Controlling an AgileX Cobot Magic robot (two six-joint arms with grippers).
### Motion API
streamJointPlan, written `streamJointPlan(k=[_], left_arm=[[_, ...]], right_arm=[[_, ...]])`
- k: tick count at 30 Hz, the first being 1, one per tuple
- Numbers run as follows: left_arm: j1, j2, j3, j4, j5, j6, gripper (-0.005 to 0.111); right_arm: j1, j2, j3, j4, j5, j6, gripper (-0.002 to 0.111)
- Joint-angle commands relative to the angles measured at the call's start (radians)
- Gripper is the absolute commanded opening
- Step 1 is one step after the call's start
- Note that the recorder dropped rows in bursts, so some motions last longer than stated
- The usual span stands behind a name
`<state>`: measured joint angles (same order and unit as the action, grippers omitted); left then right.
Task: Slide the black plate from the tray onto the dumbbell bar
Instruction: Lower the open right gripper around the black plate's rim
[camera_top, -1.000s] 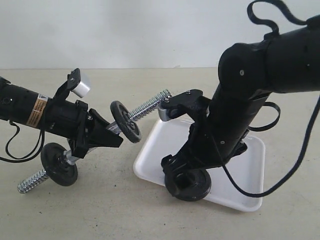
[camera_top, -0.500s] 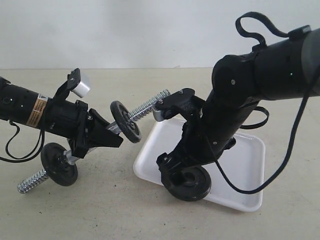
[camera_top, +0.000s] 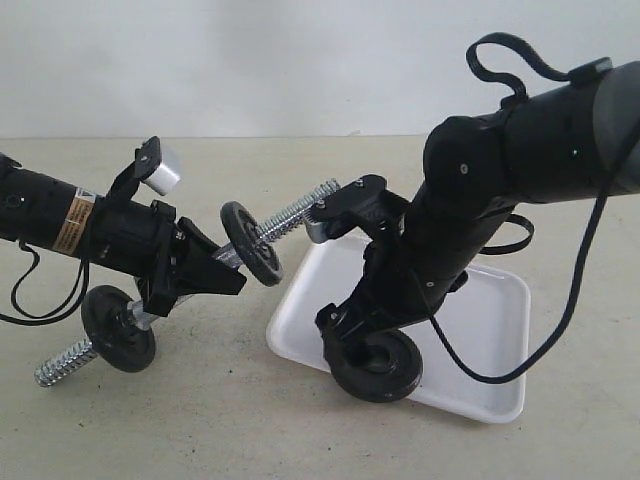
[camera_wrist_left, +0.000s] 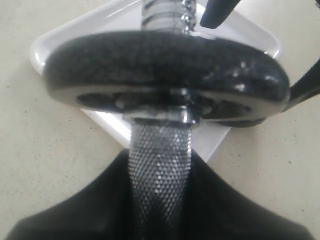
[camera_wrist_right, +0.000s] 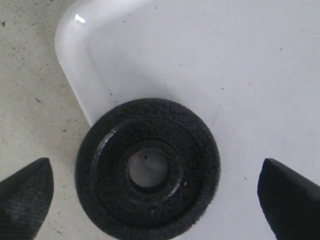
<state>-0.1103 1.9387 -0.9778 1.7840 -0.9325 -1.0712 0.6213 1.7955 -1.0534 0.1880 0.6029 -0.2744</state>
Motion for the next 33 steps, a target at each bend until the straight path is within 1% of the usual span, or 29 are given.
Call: streamJointPlan(k=[1, 4, 7, 8, 18, 24, 33], left_arm=[[0.000, -0.047, -0.022, -0.040, -0.219, -0.005, 0.004], [0.000, -0.047, -0.022, -0.040, -0.219, -0.005, 0.004], [0.000, -0.047, -0.022, -0.040, -0.219, -0.005, 0.004], [0.000, -0.047, -0.022, -0.040, -0.219, -0.005, 0.004], [0.000, -0.047, -0.022, -0.040, -0.219, -0.005, 0.004], [0.000, -0.047, -0.022, -0.040, -0.218, -0.005, 0.004], [0.000, -0.047, -0.022, -0.040, -0.218, -0.005, 0.004]], right_arm=[[-0.075, 0.025, -0.005, -0.007, 0.056, -0.038, 0.105], [-0.092, 0.031, -0.005, 0.072, 0.074, -0.115, 0.105], [-0.092, 0.031, -0.005, 0.258, 0.085, -0.268, 0.105], [-0.092, 0.031, -0.005, 0.279, 0.087, -0.289, 0.105], [-0.092, 0.033, -0.005, 0.283, 0.051, -0.299, 0.105], [-0.092, 0.113, -0.007, 0.283, 0.058, -0.297, 0.105], [-0.092, 0.116, -0.007, 0.297, 0.071, -0.276, 0.105]])
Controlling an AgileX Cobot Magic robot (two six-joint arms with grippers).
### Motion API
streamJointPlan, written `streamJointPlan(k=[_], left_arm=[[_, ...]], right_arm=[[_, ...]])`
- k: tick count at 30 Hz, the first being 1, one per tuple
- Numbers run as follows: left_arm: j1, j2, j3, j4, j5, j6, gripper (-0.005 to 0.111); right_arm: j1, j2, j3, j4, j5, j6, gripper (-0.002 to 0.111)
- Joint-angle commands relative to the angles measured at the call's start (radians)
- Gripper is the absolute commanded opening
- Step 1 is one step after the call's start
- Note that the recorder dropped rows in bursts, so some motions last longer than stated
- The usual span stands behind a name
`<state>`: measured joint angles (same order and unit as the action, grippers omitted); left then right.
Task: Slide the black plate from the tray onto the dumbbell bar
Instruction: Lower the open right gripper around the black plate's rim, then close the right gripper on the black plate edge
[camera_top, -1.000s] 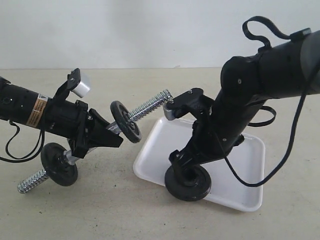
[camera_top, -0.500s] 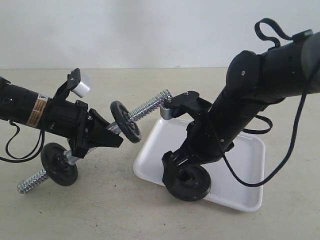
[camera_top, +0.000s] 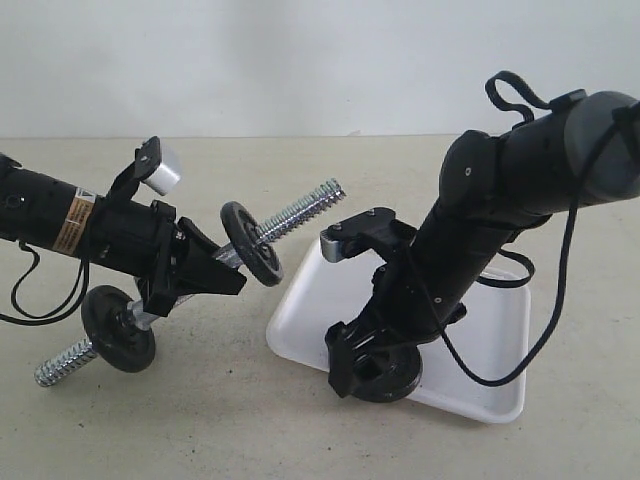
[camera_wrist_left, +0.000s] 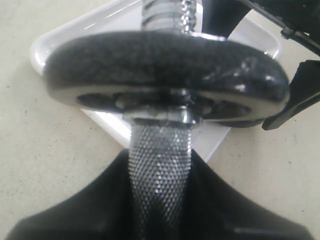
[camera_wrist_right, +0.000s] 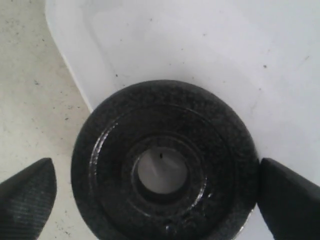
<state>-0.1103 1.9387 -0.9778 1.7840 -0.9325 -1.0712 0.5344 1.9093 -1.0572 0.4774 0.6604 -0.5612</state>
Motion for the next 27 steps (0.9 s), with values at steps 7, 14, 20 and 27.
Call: streamJointPlan(k=[7, 14, 20, 27], left_arm=[[0.000, -0.047, -0.022, -0.040, -0.218, -0.005, 0.004], [0.000, -0.047, -0.022, -0.040, -0.218, -0.005, 0.004], [0.000, -0.047, -0.022, -0.040, -0.220, -0.010, 0.004], [0.000, -0.047, -0.022, -0.040, -0.220, -0.010, 0.004]], right_arm=[[-0.005, 0.002, -0.003, 0.009, 0.013, 0.059, 0.105], [-0.005, 0.002, -0.003, 0.009, 0.009, 0.073, 0.105], [-0.005, 0.002, -0.003, -0.031, 0.005, 0.147, 0.105], [-0.005, 0.002, -0.003, -0.192, 0.016, 0.297, 0.105]])
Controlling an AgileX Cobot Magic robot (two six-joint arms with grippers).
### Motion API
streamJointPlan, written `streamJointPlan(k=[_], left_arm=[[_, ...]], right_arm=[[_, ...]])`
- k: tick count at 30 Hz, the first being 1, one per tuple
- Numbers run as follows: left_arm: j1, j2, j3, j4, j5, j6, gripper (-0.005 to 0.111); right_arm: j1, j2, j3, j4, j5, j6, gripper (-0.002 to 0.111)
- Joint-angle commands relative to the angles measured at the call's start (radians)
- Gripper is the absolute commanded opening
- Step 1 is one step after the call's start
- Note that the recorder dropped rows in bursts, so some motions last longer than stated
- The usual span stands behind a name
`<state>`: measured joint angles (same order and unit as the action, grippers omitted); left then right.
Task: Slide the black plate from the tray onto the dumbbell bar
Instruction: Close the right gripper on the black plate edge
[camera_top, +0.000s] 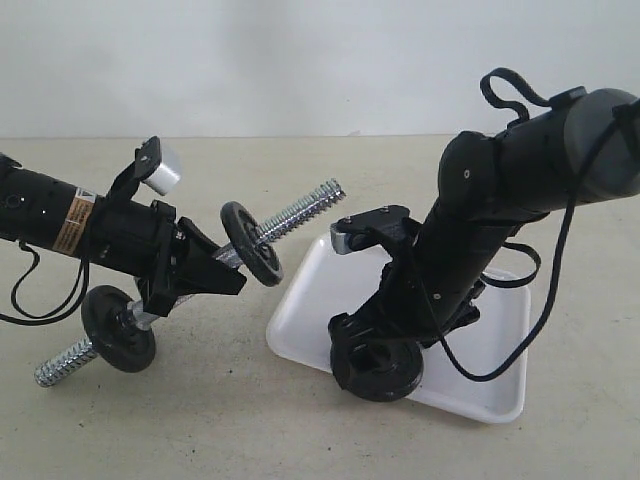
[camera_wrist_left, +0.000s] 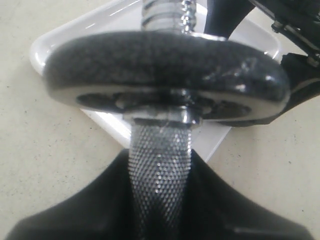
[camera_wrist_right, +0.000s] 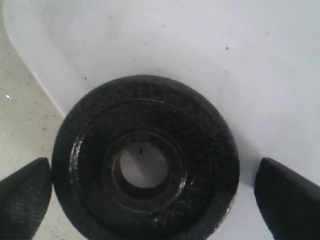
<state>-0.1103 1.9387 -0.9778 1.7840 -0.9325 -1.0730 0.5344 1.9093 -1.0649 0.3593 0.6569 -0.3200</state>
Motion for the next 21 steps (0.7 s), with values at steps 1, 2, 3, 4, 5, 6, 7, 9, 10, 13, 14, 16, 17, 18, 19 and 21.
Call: streamJointPlan(k=[1, 2, 3, 4, 5, 6, 7, 9, 10, 13, 14, 16, 17, 18, 19, 21], left_arm=[[0.000, -0.047, -0.022, -0.040, -0.220, -0.008, 0.004], [0.000, -0.047, -0.022, -0.040, -0.220, -0.008, 0.004], [0.000, -0.047, -0.022, -0.040, -0.220, -0.008, 0.004], [0.000, -0.047, -0.022, -0.040, -0.220, -0.008, 0.004], [0.000, -0.047, -0.022, -0.040, -0.220, -0.008, 0.004], [0.000, -0.047, -0.022, -0.040, -0.220, -0.008, 0.004], [0.000, -0.047, -0.022, -0.040, -0.220, -0.008, 0.004], [0.000, -0.047, -0.022, -0.040, -0.220, -0.008, 0.004], [0.000, -0.047, -0.022, -0.040, -0.220, -0.008, 0.004], [0.000, -0.047, -0.022, -0.040, -0.222, -0.008, 0.004], [0.000, -0.047, -0.022, -0.040, -0.222, -0.008, 0.004], [0.000, -0.047, -0.022, -0.040, -0.222, -0.008, 0.004], [0.000, -0.047, -0.022, -0.040, -0.222, -0.008, 0.004], [0.000, -0.047, -0.022, -0.040, -0.222, -0.008, 0.004], [0.000, -0.047, -0.022, -0.040, -0.222, -0.008, 0.004], [0.000, -0.047, -0.022, -0.040, -0.222, -0.008, 0.004]], right_arm=[[-0.005, 0.002, 0.005, -0.074, 0.023, 0.056, 0.105], [-0.005, 0.002, 0.005, -0.074, 0.026, 0.056, 0.105], [-0.004, 0.002, 0.005, -0.074, 0.026, 0.056, 0.105], [-0.002, 0.002, 0.005, -0.074, 0.028, 0.058, 0.105], [-0.002, 0.002, 0.005, -0.074, 0.028, 0.060, 0.105], [-0.002, 0.002, 0.005, -0.074, 0.028, 0.066, 0.105], [-0.002, 0.002, 0.005, -0.074, 0.028, 0.068, 0.105], [-0.002, 0.002, 0.005, -0.078, 0.018, 0.068, 0.105], [-0.002, 0.002, 0.005, -0.080, 0.016, 0.068, 0.105], [-0.002, 0.002, 0.005, -0.080, -0.006, 0.078, 0.105], [-0.002, 0.002, 0.005, -0.080, -0.010, 0.086, 0.105], [-0.002, 0.002, 0.005, -0.080, -0.020, 0.101, 0.105], [-0.002, 0.002, 0.005, -0.084, -0.027, 0.101, 0.105], [-0.002, 0.002, 0.005, -0.092, -0.034, 0.105, 0.105], [-0.002, 0.002, 0.005, -0.099, -0.042, 0.110, 0.105], [-0.002, 0.002, 0.005, -0.105, -0.062, 0.127, 0.105]])
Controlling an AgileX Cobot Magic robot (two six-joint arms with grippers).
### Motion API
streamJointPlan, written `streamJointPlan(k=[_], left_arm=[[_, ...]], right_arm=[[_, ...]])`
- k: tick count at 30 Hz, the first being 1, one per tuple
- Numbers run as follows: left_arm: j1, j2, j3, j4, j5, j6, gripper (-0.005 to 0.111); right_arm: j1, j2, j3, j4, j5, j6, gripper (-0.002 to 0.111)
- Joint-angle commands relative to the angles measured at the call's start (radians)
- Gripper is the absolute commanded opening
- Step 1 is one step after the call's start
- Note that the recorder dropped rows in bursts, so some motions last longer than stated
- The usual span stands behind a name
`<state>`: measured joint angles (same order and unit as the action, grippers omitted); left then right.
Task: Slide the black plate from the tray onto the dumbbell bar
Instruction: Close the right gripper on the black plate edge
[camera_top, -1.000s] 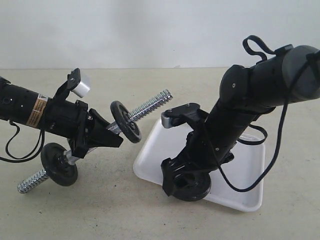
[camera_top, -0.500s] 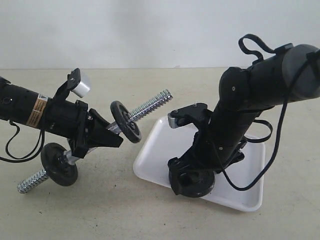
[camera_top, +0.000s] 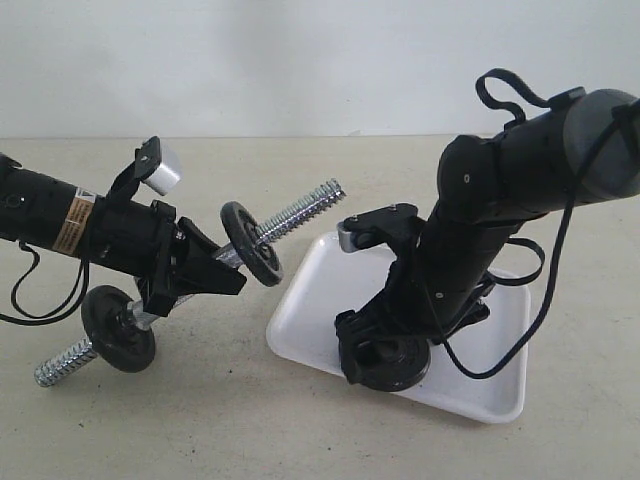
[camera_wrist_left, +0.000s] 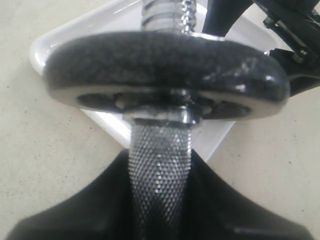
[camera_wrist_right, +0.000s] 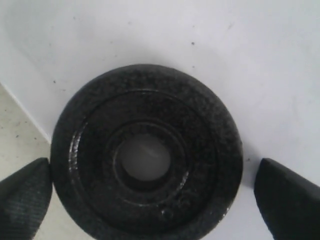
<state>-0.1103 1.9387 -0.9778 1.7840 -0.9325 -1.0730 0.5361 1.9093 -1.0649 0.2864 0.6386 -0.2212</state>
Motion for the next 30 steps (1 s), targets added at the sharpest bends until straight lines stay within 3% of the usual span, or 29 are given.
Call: streamJointPlan(k=[1, 14, 30], left_arm=[[0.000, -0.047, -0.022, -0.040, -0.222, -0.008, 0.004], [0.000, -0.047, -0.022, -0.040, -0.220, -0.011, 0.004], [0.000, -0.047, -0.022, -0.040, -0.222, -0.010, 0.004]], right_arm=[[-0.004, 0.002, 0.005, -0.031, -0.050, 0.029, 0.105], [-0.004, 0.002, 0.005, -0.178, -0.116, 0.148, 0.105], [-0.004, 0.017, 0.005, -0.160, -0.122, 0.193, 0.105]])
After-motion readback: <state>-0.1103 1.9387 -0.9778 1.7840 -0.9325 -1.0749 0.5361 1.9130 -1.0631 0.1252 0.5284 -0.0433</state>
